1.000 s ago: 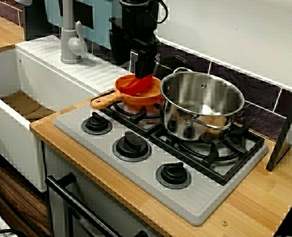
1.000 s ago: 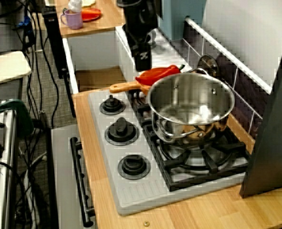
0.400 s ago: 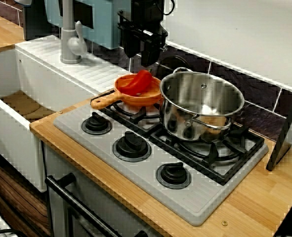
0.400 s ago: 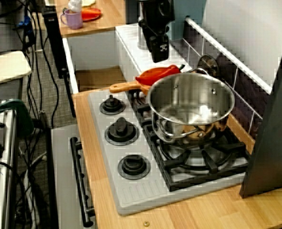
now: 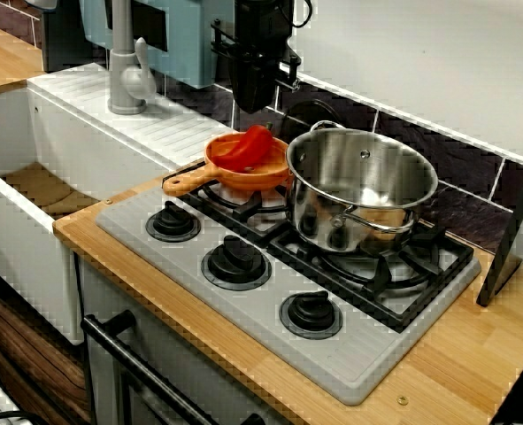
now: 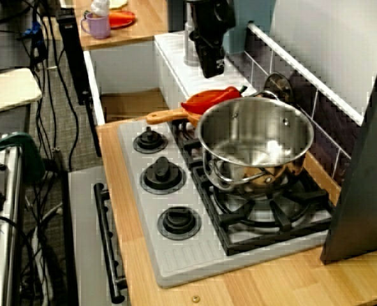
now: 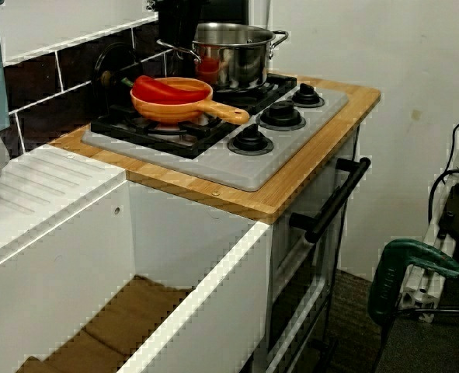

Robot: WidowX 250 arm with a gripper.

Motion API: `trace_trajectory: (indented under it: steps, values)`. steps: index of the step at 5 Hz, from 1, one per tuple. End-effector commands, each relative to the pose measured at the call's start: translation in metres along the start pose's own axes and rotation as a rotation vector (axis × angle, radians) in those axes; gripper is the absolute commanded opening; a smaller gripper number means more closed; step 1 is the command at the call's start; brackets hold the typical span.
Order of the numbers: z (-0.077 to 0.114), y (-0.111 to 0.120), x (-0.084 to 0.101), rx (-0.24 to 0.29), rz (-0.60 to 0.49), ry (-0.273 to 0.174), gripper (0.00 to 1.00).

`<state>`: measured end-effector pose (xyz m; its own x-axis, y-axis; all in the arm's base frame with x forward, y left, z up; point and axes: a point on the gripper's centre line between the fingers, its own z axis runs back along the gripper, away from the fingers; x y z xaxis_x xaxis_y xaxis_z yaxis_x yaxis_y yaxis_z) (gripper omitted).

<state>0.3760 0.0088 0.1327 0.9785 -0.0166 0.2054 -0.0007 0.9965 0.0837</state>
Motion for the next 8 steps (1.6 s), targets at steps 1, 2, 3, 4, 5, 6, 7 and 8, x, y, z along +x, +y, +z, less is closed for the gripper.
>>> trace_trajectory:
  steps: [1, 2, 3, 4, 5, 6, 7, 8]
  values:
    - [0.005, -0.011, -0.002, -0.017, 0.001, -0.042, 0.0]
    - [0.0, -0.023, 0.003, -0.022, 0.031, -0.066, 0.0]
    - [0.003, -0.032, 0.009, -0.038, 0.052, -0.08, 0.0]
    - [0.003, -0.039, 0.011, -0.052, 0.061, -0.079, 0.0]
    - [0.003, -0.042, 0.011, -0.064, 0.073, -0.073, 0.0]
    - [0.005, -0.044, 0.013, -0.085, 0.091, -0.066, 0.0]
    - [0.008, -0.046, 0.013, -0.103, 0.105, -0.066, 0.0]
    - [0.01, -0.048, 0.012, -0.118, 0.118, -0.061, 0.0]
